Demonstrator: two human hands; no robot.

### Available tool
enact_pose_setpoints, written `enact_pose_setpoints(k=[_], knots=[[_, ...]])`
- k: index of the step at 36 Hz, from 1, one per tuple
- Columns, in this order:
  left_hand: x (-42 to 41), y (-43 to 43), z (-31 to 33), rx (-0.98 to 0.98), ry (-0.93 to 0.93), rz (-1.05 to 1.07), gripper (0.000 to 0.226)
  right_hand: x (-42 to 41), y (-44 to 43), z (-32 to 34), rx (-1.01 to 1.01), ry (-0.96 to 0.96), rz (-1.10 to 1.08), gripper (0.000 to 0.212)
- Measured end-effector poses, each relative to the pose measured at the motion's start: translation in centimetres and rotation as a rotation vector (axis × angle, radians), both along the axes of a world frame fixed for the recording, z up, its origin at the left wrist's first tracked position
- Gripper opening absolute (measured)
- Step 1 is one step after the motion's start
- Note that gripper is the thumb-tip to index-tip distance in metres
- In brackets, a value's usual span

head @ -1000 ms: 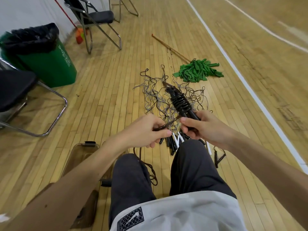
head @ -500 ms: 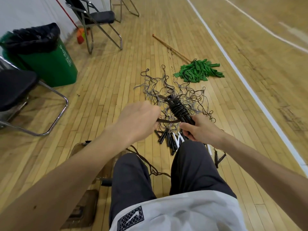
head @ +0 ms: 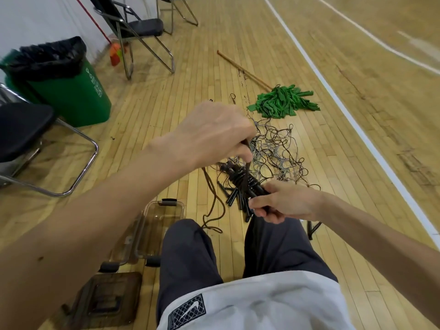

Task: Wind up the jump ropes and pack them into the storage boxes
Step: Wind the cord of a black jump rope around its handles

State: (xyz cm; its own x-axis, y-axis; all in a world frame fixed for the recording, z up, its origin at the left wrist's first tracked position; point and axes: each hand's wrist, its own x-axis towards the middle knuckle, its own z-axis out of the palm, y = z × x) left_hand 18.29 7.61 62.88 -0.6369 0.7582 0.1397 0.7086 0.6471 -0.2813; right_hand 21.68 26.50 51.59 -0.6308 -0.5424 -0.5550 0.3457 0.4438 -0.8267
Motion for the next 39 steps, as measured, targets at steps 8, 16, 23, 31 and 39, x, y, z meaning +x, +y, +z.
enact_pose_setpoints(k=[8,16,23,31,39], knots=[[-1.4,0.6,0.3,-0.029,-0.017,0.012,0.052,1.3,-0.6,0.3,-0.040,-0.035,0.098,0.026],[-2.1,1.5,0.4,-0.193,0.008,0.072,0.074,2.6,-0.8,2.4,0.050,-0.019,0.332,0.030],[-3.3,1.5,-1.9,-0.142,-0.223,0.155,0.078,4.0,-0.3,5.2,-0.015,0.083,0.497,0.041],[-2.7,1.9,-4.8,0.171,-0.642,0.205,0.074,4.4,0.4,5.9,-0.255,0.127,0.446,0.040],[-3.2,-2.4,-10.7,0.375,-1.062,0.550,0.016,4.0,0.8,5.2,-0.512,0.079,0.192,0.031]])
